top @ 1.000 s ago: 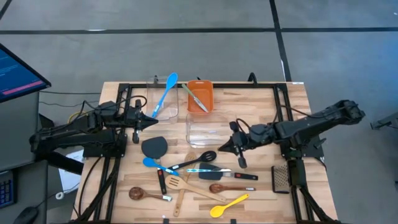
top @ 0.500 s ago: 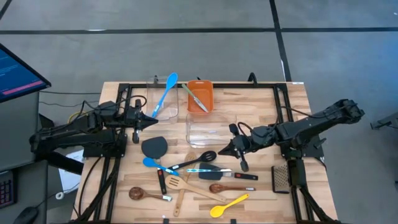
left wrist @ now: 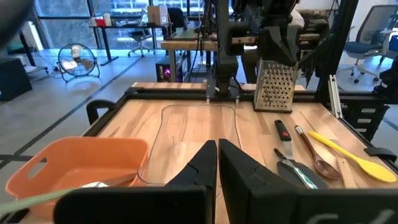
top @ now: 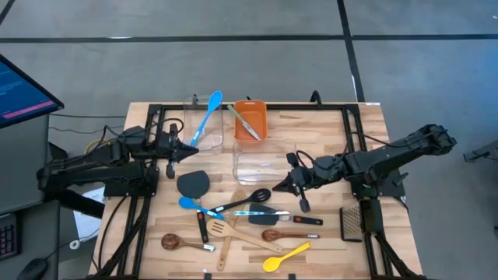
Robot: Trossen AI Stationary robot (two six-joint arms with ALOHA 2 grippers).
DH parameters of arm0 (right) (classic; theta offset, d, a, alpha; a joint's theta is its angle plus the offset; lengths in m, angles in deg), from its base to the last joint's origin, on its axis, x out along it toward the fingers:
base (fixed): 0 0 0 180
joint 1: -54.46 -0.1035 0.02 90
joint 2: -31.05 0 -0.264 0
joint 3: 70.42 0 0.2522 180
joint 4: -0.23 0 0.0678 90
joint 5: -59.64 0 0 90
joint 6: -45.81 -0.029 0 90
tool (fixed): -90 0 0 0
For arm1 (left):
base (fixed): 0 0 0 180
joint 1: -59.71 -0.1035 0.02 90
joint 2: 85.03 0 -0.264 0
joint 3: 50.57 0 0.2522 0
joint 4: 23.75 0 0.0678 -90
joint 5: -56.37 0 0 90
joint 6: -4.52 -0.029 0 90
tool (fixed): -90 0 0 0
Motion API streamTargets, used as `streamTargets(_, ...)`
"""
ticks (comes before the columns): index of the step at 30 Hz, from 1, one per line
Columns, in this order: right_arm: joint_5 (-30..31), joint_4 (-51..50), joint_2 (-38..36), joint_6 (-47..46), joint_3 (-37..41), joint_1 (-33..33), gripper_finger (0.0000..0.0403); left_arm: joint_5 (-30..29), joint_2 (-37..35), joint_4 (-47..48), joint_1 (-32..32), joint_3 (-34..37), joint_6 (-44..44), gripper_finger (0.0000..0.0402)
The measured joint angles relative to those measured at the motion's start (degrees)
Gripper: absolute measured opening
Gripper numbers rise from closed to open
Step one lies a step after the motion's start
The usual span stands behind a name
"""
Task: Pick & Place Kitchen Items
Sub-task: Put the blue serving spoon into the top transparent bin
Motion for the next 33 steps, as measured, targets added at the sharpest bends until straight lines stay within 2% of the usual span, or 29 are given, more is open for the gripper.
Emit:
streamTargets(5,0.0,0.6,0.0,0.9,0.0,0.0,0.0000,3.8,2.8,-6.1,0.2,0.0,4.4,0.0002)
streamTargets(10,0.0,0.5,-0.1,4.8,0.0,0.0,0.0000,5.6,11.9,-7.6,3.8,-1.2,3.5,0.0001)
streamTargets(13,0.0,0.5,-0.1,5.6,0.0,0.0,0.0000,5.1,19.4,-7.7,6.6,-5.2,0.6,0.0001)
streamTargets(18,0.0,0.0,-0.1,5.6,0.0,0.6,0.0000,2.5,31.1,-7.5,9.8,-16.2,-3.8,0.0001)
streamTargets(22,0.0,-2.1,-0.1,5.5,0.3,0.6,0.0000,0.0,38.0,1.0,12.1,-26.0,-9.8,0.0001)
streamTargets(26,0.0,-4.2,-0.1,5.4,0.3,0.5,0.0000,-12.1,43.0,13.3,17.6,-32.3,-16.9,0.0001)
streamTargets(29,0.0,-5.3,-0.1,5.0,0.3,0.5,0.0000,-19.5,45.2,21.5,22.7,-33.4,-21.2,0.0002)
streamTargets(31,0.0,-5.9,-0.1,5.0,0.3,0.5,0.0000,-19.3,46.0,26.0,25.6,-33.4,-21.0,0.0002)
streamTargets(33,0.0,-6.2,-0.1,5.0,0.3,0.5,0.0000,-17.2,46.5,29.9,28.2,-33.4,-17.2,0.0002)
